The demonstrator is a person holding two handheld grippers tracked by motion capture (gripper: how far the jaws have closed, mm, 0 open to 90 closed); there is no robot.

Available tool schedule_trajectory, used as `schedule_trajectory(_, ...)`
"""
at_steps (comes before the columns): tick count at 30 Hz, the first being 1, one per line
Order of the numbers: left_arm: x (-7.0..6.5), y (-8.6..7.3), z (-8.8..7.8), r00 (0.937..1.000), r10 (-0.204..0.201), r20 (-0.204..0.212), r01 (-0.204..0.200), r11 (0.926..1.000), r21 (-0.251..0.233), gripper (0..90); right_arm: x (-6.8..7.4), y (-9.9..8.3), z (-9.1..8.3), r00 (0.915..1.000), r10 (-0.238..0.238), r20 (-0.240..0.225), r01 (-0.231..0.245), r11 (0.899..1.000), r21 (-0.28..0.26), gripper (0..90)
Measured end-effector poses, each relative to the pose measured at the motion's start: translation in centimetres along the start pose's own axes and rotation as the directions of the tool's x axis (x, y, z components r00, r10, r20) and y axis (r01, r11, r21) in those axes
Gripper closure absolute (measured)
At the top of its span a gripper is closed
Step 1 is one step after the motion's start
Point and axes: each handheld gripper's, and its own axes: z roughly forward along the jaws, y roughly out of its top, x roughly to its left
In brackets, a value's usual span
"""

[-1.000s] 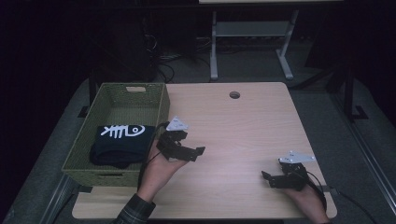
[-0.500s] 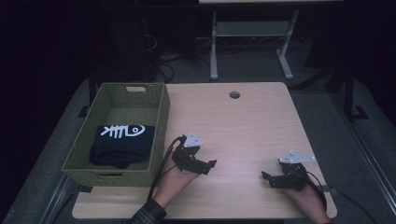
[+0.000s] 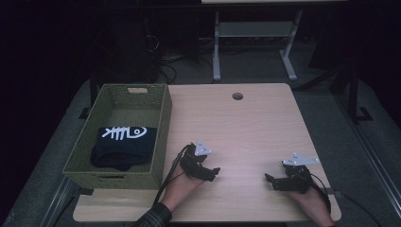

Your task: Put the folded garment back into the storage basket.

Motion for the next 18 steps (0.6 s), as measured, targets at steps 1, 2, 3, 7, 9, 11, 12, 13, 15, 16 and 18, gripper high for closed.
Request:
schedule_trajectory(1, 0.0, -0.1, 0.1, 1.0, 0.001, 0.0, -0.001, 1.0, 0.007, 13.6, 0.0, 0.0, 0.0, 1.0, 0.001, 0.0, -0.001, 1.0, -0.001, 12.9)
schedule_trajectory(2, 0.0, -0.2, 0.3, 0.9999, -0.01, 0.005, 0.01, 0.9999, 0.01, 13.6, 0.0, 0.0, 0.0, 1.0, 0.002, 0.0, -0.002, 1.0, 0.0, 13.0)
schedule_trajectory(3, 0.0, -0.2, 0.4, 0.9999, -0.012, 0.01, 0.012, 0.9999, 0.011, 13.5, 0.0, 0.0, 0.0, 1.0, 0.0, 0.0, 0.0, 1.0, 0.0, 13.0)
schedule_trajectory(7, -0.1, -0.5, 0.7, 1.0, -0.001, -0.002, 0.001, 0.9999, 0.015, 13.4, 0.0, 0.0, 0.0, 1.0, -0.001, -0.002, 0.001, 1.0, 0.0, 13.0)
schedule_trajectory(9, -0.1, -0.7, 1.0, 1.0, -0.002, -0.009, 0.002, 0.9999, 0.012, 13.4, 0.0, 0.0, 0.0, 1.0, -0.001, -0.003, 0.001, 1.0, 0.0, 12.9)
schedule_trajectory(11, -0.1, -1.0, 1.2, 0.9998, 0.01, -0.016, -0.011, 0.9997, -0.02, 13.0, 0.0, 0.0, 0.0, 1.0, -0.001, -0.004, 0.001, 1.0, 0.0, 12.9)
schedule_trajectory(12, -0.1, -1.0, 1.2, 0.9997, 0.014, -0.02, -0.014, 0.9997, -0.018, 13.1, 0.0, 0.0, 0.0, 1.0, -0.002, -0.004, 0.002, 1.0, 0.001, 13.0)
schedule_trajectory(13, -0.1, -1.0, 1.2, 0.9997, 0.015, -0.02, -0.015, 0.9997, -0.016, 13.0, 0.0, 0.0, 0.0, 1.0, -0.001, -0.005, 0.001, 1.0, 0.001, 13.0)
schedule_trajectory(15, -0.1, -0.9, 1.2, 0.9997, 0.016, -0.019, -0.016, 0.9997, -0.017, 13.0, 0.0, 0.0, 0.0, 1.0, -0.001, -0.005, 0.001, 1.0, 0.001, 12.9)
schedule_trajectory(16, -0.1, -0.9, 1.2, 0.9997, 0.015, -0.019, -0.015, 0.9997, -0.016, 13.0, 0.1, 0.0, 0.0, 1.0, -0.001, -0.005, 0.001, 1.0, 0.001, 13.0)
schedule_trajectory(18, -0.1, -0.9, 1.2, 0.9997, 0.016, -0.019, -0.016, 0.9997, -0.016, 12.9, 0.1, 0.0, 0.0, 1.0, -0.001, -0.006, 0.001, 1.0, 0.0, 12.9)
